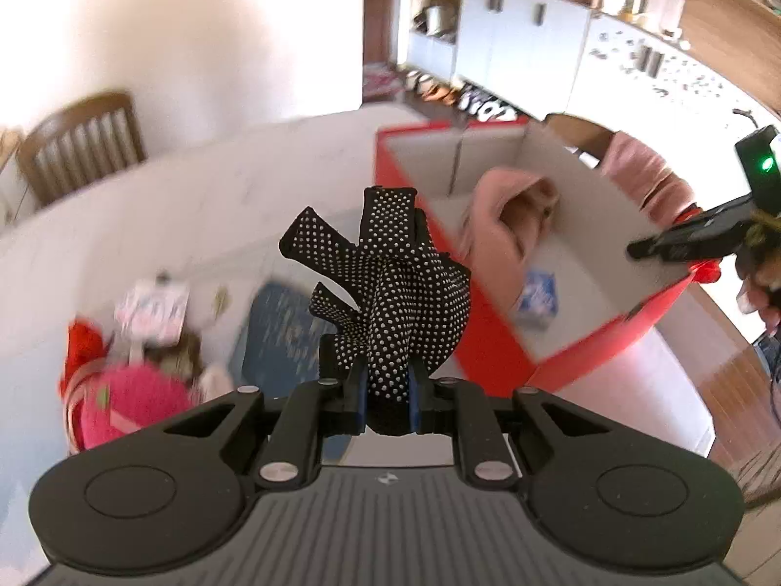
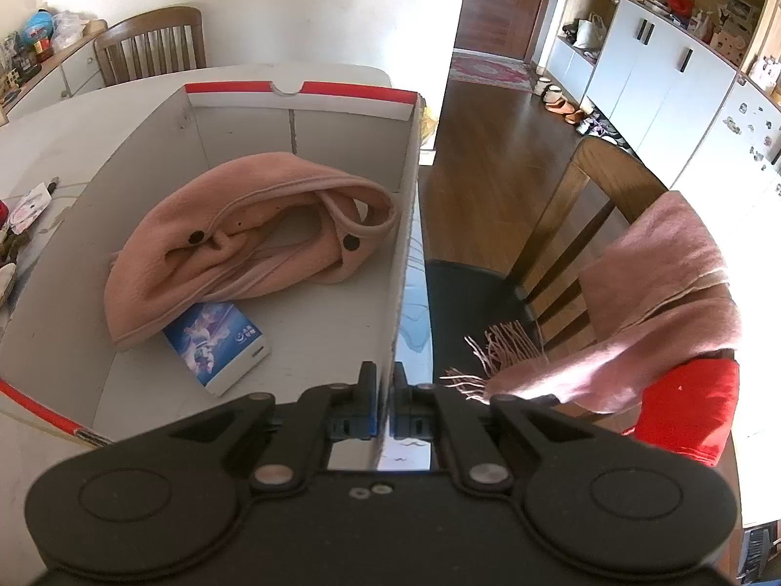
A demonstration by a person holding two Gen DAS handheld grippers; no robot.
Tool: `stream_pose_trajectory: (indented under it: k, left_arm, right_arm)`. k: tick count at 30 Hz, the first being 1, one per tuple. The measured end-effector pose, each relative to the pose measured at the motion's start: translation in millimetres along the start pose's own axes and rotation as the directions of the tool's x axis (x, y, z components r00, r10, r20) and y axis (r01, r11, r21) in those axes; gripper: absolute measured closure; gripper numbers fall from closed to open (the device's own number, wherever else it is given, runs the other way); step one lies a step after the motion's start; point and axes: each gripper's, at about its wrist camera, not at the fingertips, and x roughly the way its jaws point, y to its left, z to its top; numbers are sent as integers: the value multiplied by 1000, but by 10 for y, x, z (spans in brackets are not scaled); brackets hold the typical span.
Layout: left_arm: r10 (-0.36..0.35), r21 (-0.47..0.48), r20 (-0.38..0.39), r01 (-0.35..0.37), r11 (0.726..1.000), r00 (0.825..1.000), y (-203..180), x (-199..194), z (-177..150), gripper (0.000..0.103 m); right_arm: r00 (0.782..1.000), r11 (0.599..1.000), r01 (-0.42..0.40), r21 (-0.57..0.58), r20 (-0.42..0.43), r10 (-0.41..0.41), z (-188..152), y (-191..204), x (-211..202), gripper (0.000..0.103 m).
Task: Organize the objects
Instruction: 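Carry the glove with the left gripper into the box and release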
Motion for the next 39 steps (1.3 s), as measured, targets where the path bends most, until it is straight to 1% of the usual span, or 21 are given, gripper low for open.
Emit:
stream_pose_trajectory:
  k: [4, 10, 12, 17, 22, 26, 31, 35, 39]
  left_arm:
    - [-44, 47, 35, 43, 998, 998, -171, -6, 253, 89]
    - [-102, 119, 39, 96, 988, 994, -411, 149, 531, 89]
    - [-127, 138, 20, 123, 983, 992, -506, 242, 625, 89]
    - [-163, 186, -31, 166, 968, 986, -759, 502, 840, 89]
    - [-184, 212, -78, 196, 957, 980, -950, 773, 1002, 89]
    - [-190, 227, -129, 215, 950, 973, -1060, 1030, 1074, 89]
    - [-171, 264, -184, 216, 940, 968, -1196, 1309, 1079, 89]
    - [-143, 298, -219, 206, 932, 965, -1306, 1500, 1080, 89]
    - [-120, 308, -261, 200, 930, 958, -1346, 1674, 1069, 88]
  right_arm:
    - [1000, 1000, -4, -3, 2, 4, -9, 10, -1, 99]
    - [1000, 1000, -10, -7, 6, 11, -24, 17, -7, 98]
    - [1000, 1000, -10, -9, 6, 10, -28, 15, -6, 98]
    - [1000, 1000, -13, -8, 8, 13, -27, 11, -4, 98]
    - [1000, 1000, -17, -10, 10, 17, -33, 20, 1, 98]
    - [1000, 1000, -17, -11, 11, 17, -35, 19, -3, 98]
    - [1000, 1000, -19, -16, 11, 19, -41, 24, -3, 98]
    - [1000, 1000, -20, -20, 10, 20, -41, 26, -6, 98]
    - [1000, 1000, -21, -21, 10, 22, -50, 24, -3, 98]
